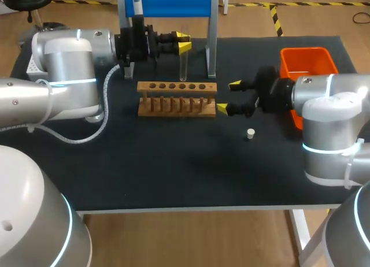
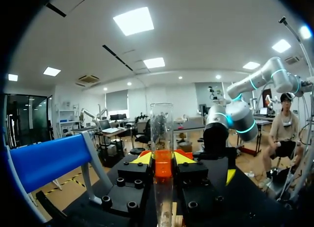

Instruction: Invert the test tube, pick up the pipette, mount the tip to pipette, aspirate from beaker and dispense into the tube, eject the tip, return the pipette, and cap with the stopper.

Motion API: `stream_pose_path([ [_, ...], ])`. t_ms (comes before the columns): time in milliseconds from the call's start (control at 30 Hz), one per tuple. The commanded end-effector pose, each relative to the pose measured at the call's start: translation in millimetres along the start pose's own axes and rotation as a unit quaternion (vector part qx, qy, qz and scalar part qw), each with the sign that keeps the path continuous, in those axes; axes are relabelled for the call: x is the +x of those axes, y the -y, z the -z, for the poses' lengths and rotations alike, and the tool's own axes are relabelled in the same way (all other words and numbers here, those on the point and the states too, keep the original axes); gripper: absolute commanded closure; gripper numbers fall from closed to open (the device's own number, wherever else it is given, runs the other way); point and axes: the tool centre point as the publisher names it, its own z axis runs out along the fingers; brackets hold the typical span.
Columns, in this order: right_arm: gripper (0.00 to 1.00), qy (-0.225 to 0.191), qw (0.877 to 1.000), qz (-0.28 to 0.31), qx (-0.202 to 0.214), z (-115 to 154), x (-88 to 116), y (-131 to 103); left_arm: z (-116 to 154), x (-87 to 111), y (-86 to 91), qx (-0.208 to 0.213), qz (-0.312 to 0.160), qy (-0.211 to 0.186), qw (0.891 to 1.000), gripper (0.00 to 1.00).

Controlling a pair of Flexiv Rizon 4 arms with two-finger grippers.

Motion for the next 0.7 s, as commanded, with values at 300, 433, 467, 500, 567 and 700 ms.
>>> stream_pose_path([
  [300, 0.0, 0.053, 0.999, 0.007, 0.012, -25.9, 16.6, 12.5, -0.1, -1.4, 0.4, -0.001, 0.001, -0.002, 1.0, 1.0],
  [433, 0.0, 0.058, 0.998, 0.006, 0.014, -29.1, 15.5, 13.2, -0.1, -1.4, 0.4, -0.001, 0.001, -0.002, 1.0, 1.0],
  [467, 0.0, 0.06, 0.998, 0.006, 0.015, -30.0, 15.4, 13.0, -0.1, -1.4, 0.4, -0.001, 0.001, -0.002, 1.0, 1.0],
  [500, 0.0, 0.062, 0.998, 0.007, 0.015, -30.9, 15.2, 12.7, -0.1, -1.4, 0.4, -0.001, 0.001, -0.002, 1.0, 1.0],
  [567, 0.0, 0.065, 0.998, 0.01, 0.016, -32.6, 14.5, 11.9, -0.1, -1.4, 0.4, -0.001, 0.001, -0.002, 1.0, 1.0],
  [700, 0.0, 0.075, 0.997, 0.013, 0.016, -35.6, 10.8, 10.1, -0.1, -1.4, 0.4, -0.001, 0.001, -0.002, 1.0, 1.0],
])
